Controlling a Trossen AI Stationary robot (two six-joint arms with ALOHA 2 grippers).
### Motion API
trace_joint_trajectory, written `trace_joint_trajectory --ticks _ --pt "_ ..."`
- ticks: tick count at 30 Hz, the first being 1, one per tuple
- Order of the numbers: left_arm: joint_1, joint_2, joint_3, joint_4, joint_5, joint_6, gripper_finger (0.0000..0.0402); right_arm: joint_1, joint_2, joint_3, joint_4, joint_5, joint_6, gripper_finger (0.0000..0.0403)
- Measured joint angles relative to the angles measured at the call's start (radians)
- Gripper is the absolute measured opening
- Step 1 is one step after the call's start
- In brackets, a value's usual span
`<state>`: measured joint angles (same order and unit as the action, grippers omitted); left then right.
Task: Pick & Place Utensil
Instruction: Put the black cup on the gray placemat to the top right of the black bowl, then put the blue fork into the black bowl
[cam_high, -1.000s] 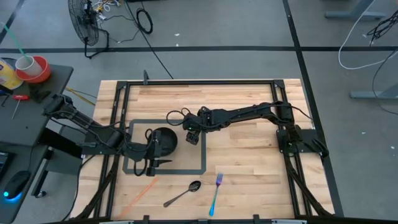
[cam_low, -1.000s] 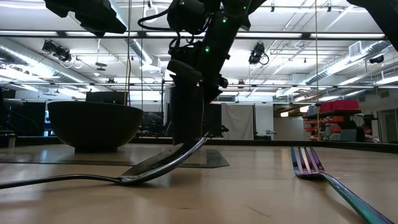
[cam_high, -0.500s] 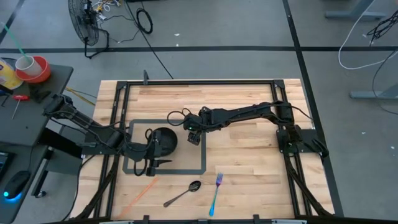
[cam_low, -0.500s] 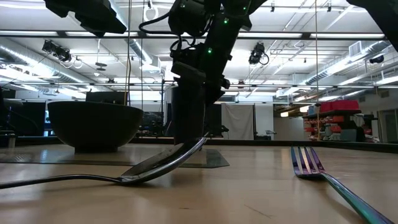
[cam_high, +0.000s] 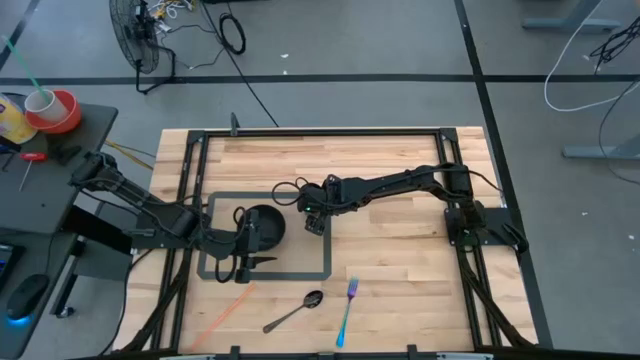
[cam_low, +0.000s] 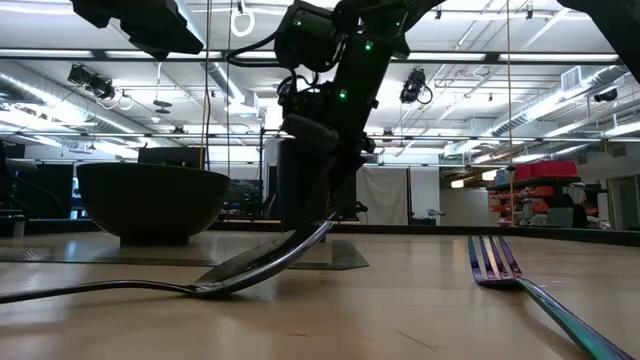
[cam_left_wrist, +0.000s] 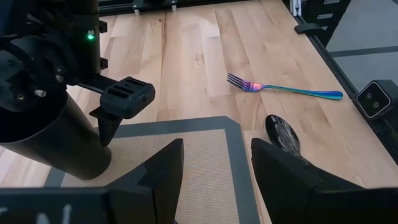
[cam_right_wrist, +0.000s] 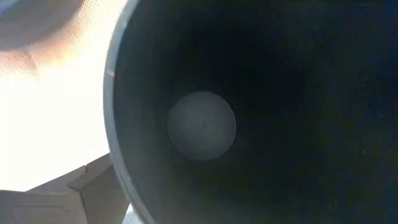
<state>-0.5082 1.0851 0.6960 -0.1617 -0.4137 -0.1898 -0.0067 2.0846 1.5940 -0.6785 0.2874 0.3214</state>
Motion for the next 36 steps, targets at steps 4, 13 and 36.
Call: trace_joint_trajectory --ticks 4,13,36 --pt "0.0 0.0 0.0 0.0 0.0 0.0 0.0193 0.0 -0.003 0.0 -0.004 0.0 0.001 0.0398" --pt "0.0 0.0 0.0 -0.001 0.0 0.002 0.0193 0.015 -0.024 0.0 -0.087 0.001 0.014 0.0398" --pt "0.0 0.0 0.0 0.028 -0.011 0.002 0.0193 0.433 -0.043 0.0 -0.255 -0.06 -0.317 0.039"
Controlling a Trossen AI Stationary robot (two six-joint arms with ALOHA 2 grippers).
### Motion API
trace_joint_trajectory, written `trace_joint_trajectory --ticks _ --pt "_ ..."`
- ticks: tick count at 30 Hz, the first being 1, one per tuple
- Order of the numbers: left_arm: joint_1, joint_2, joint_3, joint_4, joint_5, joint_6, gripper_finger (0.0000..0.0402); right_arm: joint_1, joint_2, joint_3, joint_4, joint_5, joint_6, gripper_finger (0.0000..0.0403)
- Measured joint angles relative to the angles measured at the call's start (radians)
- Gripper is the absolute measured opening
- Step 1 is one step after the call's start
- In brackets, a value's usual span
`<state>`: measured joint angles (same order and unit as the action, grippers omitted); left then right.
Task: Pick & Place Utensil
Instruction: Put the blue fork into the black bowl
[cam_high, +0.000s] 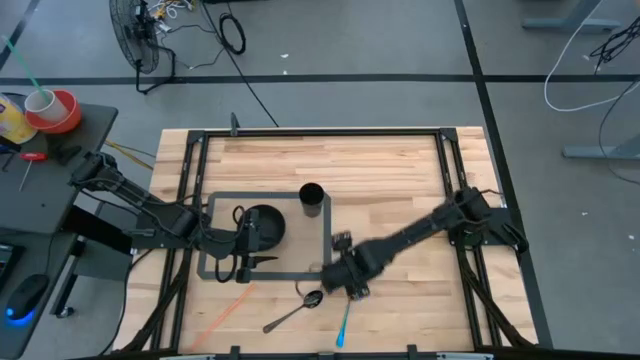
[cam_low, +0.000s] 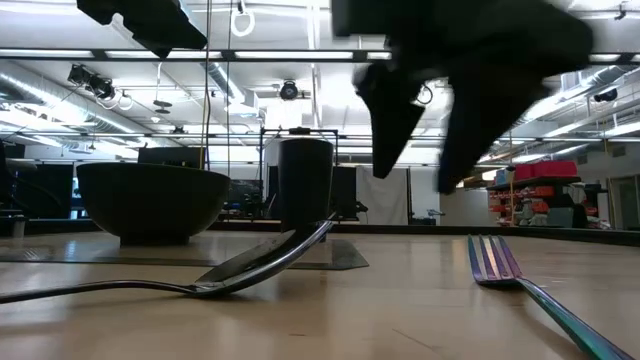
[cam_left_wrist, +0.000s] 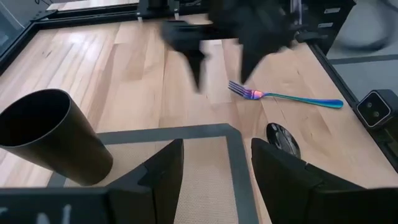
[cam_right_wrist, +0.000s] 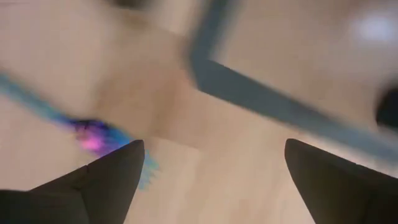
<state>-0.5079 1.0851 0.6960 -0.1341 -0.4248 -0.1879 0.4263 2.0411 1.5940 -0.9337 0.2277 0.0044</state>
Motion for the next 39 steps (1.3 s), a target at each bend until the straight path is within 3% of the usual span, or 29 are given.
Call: trace_joint_trajectory --ticks 8,20,29,39 --pt "0.0 0.0 0.0 0.021 0.0 -0.011 0.0193 0.113 0.013 0.0 0.18 -0.085 -0.328 0.0343" --pt "0.0 0.0 0.0 0.041 0.0 -0.016 0.0193 0.121 0.116 0.0 0.226 -0.228 -0.403 0.0255" --pt "0.0 0.0 0.0 0.049 0.0 -0.015 0.0193 0.111 0.117 -0.005 0.171 -0.241 -0.504 0.0183" --pt "0.0 0.0 0.0 0.052 0.0 -0.014 0.0193 0.113 0.107 -0.092 0.245 -0.255 -0.625 0.0091"
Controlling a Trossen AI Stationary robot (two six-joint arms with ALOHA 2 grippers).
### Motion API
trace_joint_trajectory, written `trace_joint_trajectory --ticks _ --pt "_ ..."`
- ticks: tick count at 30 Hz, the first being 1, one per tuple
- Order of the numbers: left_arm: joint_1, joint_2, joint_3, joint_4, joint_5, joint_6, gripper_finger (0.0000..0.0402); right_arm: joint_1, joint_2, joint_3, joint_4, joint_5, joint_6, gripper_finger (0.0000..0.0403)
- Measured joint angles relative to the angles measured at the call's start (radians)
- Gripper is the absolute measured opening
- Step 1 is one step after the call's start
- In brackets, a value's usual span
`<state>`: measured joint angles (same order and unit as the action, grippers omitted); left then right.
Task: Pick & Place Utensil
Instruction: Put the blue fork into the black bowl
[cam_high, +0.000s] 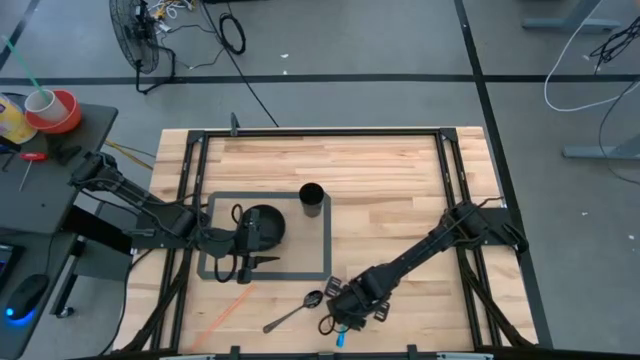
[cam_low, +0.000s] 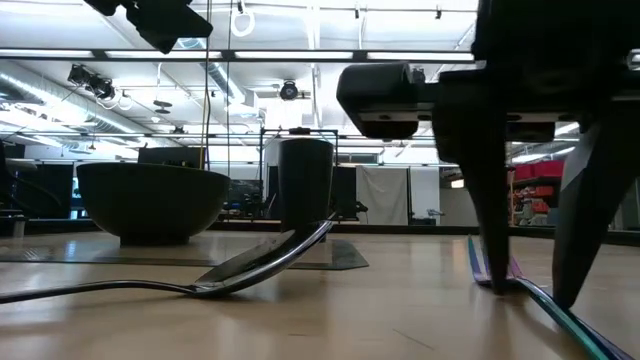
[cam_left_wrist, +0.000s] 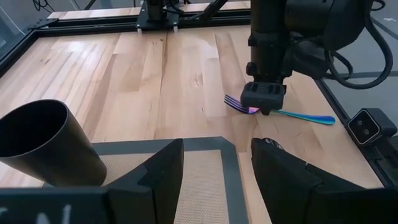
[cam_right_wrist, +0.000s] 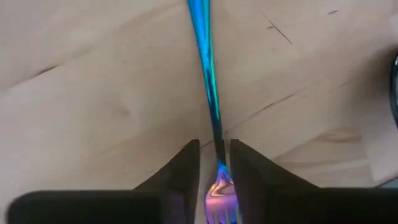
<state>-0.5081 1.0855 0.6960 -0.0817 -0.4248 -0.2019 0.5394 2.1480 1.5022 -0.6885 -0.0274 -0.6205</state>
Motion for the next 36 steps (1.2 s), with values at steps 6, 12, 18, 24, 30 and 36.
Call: trace_joint_trajectory --ticks 6,12,18,24,30,36 --pt "0.0 0.0 0.0 0.003 -0.018 0.004 0.0193 -0.009 0.001 -0.003 0.013 -0.045 0.01 0.0036" --pt "0.0 0.001 -0.002 0.011 -0.07 0.065 0.0193 -0.036 0.003 -0.003 0.019 -0.109 0.069 0.0007" --pt "0.007 0.001 -0.117 0.195 -0.068 0.131 0.0193 -0.037 -0.032 -0.007 0.0 -0.065 0.125 0.0012" --pt "0.074 -0.006 -0.134 0.222 -0.069 0.078 0.0193 -0.055 -0.164 -0.004 -0.016 0.111 0.218 0.0012" --pt "0.107 -0.02 -0.134 0.208 -0.141 0.028 0.0193 -0.089 -0.245 -0.004 0.04 0.282 0.5 0.0011" --pt "0.116 -0.119 -0.164 0.22 -0.235 -0.139 0.0193 -0.142 -0.244 -0.005 0.116 0.468 0.848 0.0011"
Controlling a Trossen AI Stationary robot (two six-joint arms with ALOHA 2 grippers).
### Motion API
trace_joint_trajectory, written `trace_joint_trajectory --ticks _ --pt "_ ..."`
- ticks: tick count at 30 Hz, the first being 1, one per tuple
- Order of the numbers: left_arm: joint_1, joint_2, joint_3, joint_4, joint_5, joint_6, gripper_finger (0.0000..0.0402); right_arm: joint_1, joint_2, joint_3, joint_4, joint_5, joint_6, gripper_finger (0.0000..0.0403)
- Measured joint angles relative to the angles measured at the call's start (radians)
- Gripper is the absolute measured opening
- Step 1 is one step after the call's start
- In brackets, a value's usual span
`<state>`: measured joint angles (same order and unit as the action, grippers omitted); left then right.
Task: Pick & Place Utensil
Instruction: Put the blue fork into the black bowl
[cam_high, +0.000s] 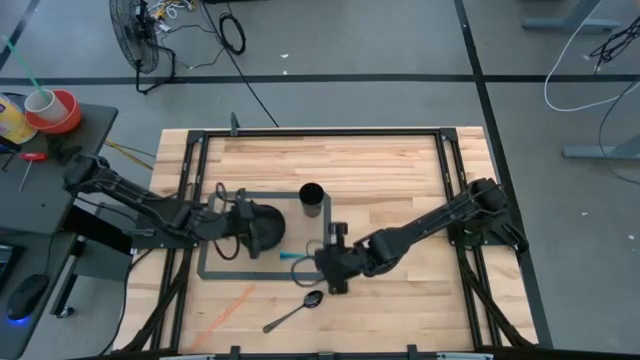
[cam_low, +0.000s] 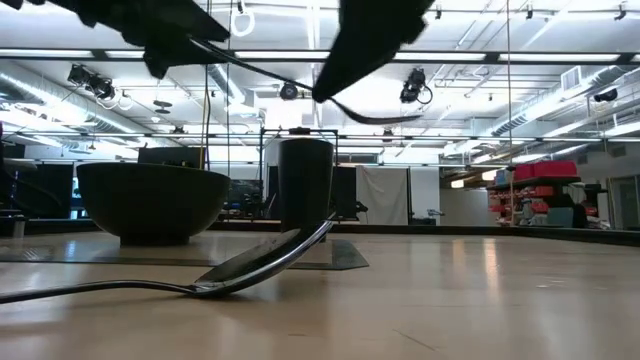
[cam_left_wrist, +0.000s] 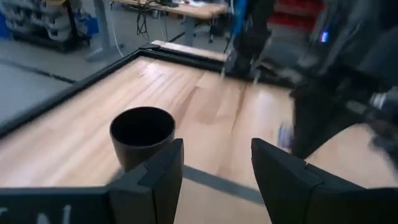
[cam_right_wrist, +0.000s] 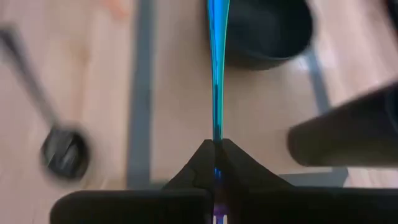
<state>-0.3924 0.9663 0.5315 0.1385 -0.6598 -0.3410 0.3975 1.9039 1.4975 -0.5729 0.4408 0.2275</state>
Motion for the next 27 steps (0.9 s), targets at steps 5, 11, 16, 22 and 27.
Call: trace_joint_trajectory --ticks 5,11,16,22,27 --pt "0.035 -0.156 -0.143 0.089 -0.012 -0.221 0.0193 -0.05 0.016 0.0 0.088 0.077 0.171 0.0011" --pt "0.05 -0.241 -0.366 0.483 -0.031 -0.384 0.0193 -0.101 0.031 0.0 0.201 0.164 0.21 0.0011" --pt "0.049 -0.208 -0.416 0.595 -0.131 -0.411 0.0193 -0.144 0.04 0.001 0.239 0.171 0.21 0.0011" --pt "0.054 -0.143 -0.354 0.612 -0.164 -0.352 0.0193 -0.18 0.04 0.001 0.241 0.172 0.21 0.0011" --pt "0.063 -0.057 -0.293 0.612 -0.169 -0.32 0.0193 -0.194 0.04 0.001 0.252 0.172 0.217 0.0011"
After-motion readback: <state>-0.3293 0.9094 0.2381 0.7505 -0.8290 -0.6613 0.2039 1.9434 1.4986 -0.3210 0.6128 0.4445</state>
